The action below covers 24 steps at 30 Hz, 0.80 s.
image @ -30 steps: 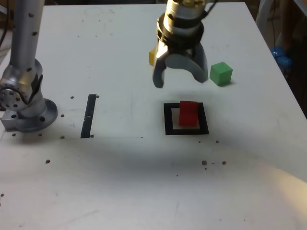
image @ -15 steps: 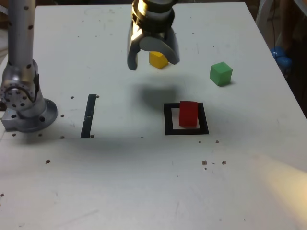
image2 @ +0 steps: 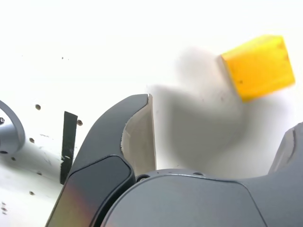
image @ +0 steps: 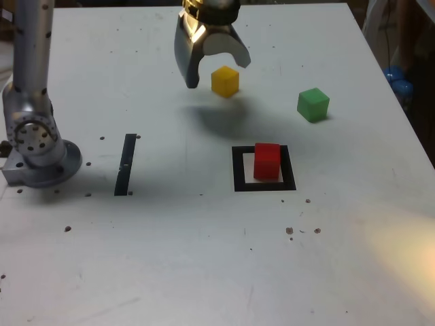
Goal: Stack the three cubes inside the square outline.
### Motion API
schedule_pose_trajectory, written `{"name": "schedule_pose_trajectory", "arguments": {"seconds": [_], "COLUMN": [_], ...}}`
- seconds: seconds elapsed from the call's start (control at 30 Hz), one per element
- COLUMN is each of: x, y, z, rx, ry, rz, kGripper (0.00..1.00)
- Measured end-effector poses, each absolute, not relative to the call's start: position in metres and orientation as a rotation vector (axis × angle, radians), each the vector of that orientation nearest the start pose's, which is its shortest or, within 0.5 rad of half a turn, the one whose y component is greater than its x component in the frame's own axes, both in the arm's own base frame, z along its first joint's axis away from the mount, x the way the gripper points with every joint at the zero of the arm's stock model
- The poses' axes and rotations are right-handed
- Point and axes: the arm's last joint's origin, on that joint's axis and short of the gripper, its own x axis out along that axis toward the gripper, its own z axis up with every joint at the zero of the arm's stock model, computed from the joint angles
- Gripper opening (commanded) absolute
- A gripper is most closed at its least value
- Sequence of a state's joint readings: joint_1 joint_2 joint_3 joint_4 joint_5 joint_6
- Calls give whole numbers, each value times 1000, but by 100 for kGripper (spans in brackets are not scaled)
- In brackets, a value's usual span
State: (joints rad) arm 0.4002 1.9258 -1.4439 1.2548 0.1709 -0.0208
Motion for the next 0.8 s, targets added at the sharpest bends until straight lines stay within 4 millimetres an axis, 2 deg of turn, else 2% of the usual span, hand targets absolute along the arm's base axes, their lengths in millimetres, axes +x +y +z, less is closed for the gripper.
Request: {"name": "schedule_pose_trajectory", "arguments": {"seconds": [0.2,0.57,0.8], "x": [294,319,319], "y": [146,185,203], "z": [260,246,235], "rx": [-314,-400,-446], "ry": [1738,1742,1770], "rz": [495,532,520], "kGripper": [97,96,93]}}
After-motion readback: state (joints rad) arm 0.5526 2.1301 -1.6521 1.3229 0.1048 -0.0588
